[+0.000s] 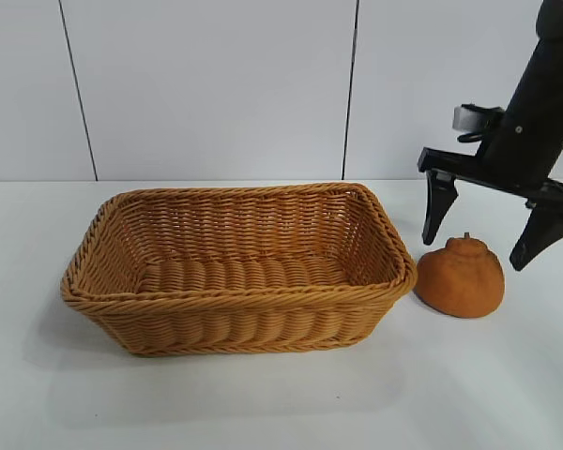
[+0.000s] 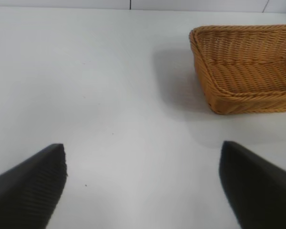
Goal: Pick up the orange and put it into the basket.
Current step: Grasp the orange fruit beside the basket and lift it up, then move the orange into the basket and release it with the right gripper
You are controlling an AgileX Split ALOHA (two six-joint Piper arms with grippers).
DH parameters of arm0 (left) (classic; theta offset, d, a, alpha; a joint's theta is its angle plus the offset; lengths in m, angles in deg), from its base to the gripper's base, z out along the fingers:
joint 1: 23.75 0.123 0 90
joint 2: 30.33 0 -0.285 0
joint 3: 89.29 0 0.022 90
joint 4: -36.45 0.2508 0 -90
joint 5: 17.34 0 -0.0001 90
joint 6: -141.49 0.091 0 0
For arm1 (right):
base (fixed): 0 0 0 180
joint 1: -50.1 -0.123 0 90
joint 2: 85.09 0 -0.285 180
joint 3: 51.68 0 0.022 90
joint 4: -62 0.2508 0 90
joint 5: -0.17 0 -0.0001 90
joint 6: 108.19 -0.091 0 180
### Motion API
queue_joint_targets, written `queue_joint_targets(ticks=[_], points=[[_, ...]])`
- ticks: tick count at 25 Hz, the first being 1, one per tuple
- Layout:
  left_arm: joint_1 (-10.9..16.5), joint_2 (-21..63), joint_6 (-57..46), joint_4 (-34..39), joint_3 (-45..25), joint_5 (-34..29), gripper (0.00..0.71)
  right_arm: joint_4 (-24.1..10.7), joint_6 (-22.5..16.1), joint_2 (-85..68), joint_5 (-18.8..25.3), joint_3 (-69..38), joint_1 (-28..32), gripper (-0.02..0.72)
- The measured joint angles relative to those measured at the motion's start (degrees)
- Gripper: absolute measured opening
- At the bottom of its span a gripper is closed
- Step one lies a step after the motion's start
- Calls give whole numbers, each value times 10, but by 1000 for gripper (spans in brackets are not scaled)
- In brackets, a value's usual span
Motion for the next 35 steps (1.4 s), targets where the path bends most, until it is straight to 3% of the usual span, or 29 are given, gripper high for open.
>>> queue_joint_targets(ticks=[3, 5, 11, 12, 27, 35], points=[[0, 0, 0, 0, 0, 0, 620, 0, 0, 24, -14, 0, 0, 635], [0, 0, 0, 0, 0, 0, 620, 0, 0, 28, -24, 0, 0, 579], [0, 0, 0, 0, 0, 0, 620, 5, -1, 24, -21, 2, 0, 103], [0, 0, 0, 0, 0, 0, 620, 5, -1, 20, -19, 2, 0, 55], [0, 0, 0, 0, 0, 0, 620, 2, 0, -178, 5, 2, 0, 53], [0, 0, 0, 0, 0, 0, 620, 35, 5, -215, 14, 10, -34, 53]])
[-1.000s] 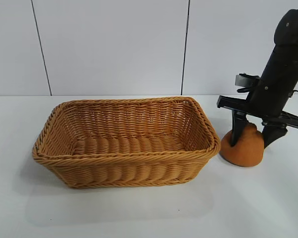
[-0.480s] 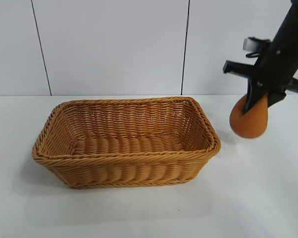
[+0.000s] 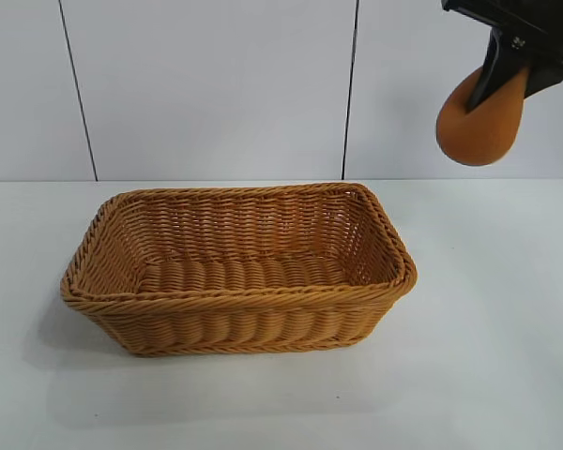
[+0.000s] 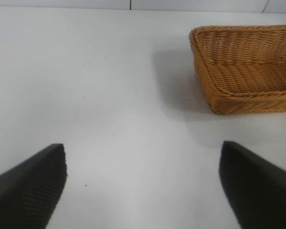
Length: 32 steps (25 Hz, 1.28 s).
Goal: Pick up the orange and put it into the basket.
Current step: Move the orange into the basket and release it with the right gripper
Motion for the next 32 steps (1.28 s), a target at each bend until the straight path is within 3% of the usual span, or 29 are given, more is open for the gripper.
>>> queue_joint_targets(ticks=[13, 23, 27, 29, 32], points=[[0, 0, 0, 0, 0, 1, 620, 11, -20, 46, -97, 5, -220, 53], [0, 0, 0, 0, 0, 2, 620, 11, -22, 178, -183, 5, -250, 53], [0, 0, 0, 0, 0, 2, 620, 11, -22, 214, -189, 5, -250, 56], [0, 0, 0, 0, 0, 2, 620, 11, -22, 218, -189, 5, -250, 120], [0, 0, 0, 0, 0, 2, 620, 11, -22, 218, -189, 13, -250, 302]])
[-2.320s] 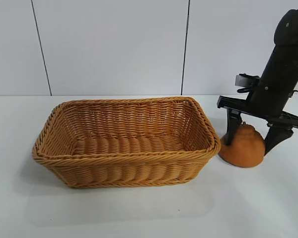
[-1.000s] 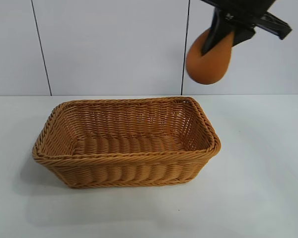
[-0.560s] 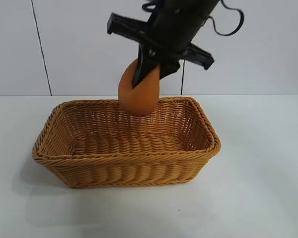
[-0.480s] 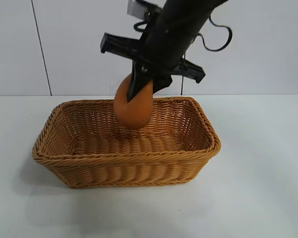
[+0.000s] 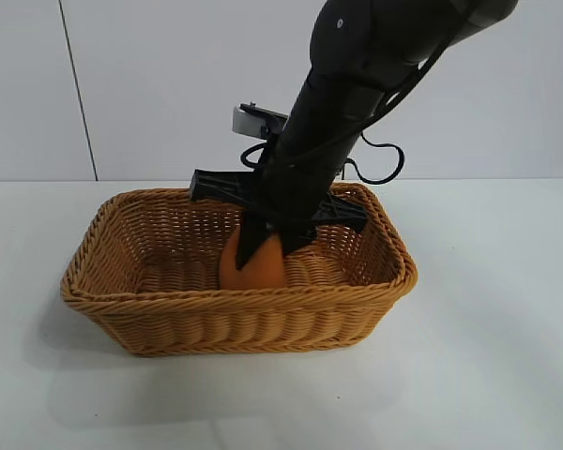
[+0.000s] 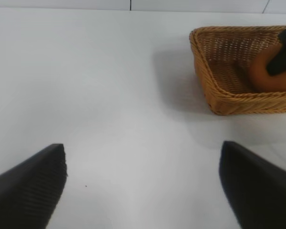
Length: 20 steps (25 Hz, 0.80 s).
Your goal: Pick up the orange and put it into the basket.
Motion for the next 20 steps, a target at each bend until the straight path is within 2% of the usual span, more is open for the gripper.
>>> queue_joint_targets(ticks=[2, 4, 5, 8, 12, 16, 18, 20], points=[[0, 0, 0, 0, 0, 0, 620, 1, 0, 0, 5, 9, 0, 462], [0, 0, 0, 0, 0, 0, 620, 1, 0, 0, 16, 23, 0, 578], [0, 0, 0, 0, 0, 0, 620, 1, 0, 0, 29, 32, 0, 613], [0, 0, 0, 0, 0, 0, 620, -9, 0, 0, 81, 73, 0, 650], [0, 0, 0, 0, 0, 0, 620, -38, -2, -3, 176, 160, 0, 658], [0, 0, 0, 0, 0, 0, 620, -99, -27, -5, 272, 260, 0, 661], [0, 0, 0, 0, 0, 0, 620, -139, -43, -5, 300, 292, 1, 661], [0, 0, 0, 0, 0, 0, 620, -163, -54, -7, 308, 305, 9, 661]])
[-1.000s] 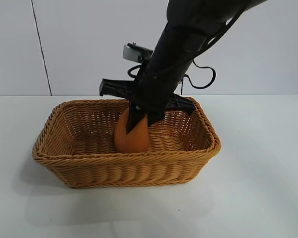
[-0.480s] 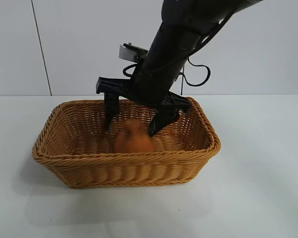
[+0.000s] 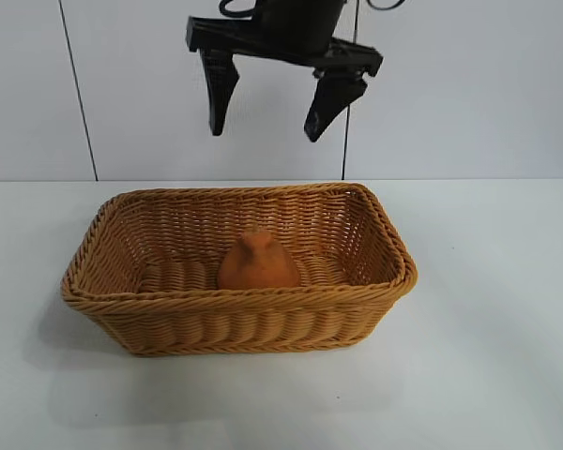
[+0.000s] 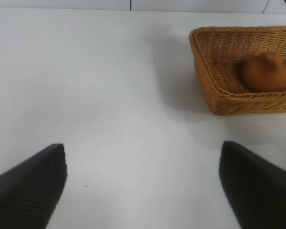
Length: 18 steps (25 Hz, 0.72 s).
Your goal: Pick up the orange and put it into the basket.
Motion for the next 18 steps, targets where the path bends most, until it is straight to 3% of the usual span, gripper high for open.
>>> queue_joint_targets(ticks=[7, 18], points=[[0, 0, 0, 0, 0, 0, 620, -6, -3, -1, 5, 1, 71, 661], [0, 0, 0, 0, 0, 0, 619, -13, 43, -1, 6, 1, 263, 661]])
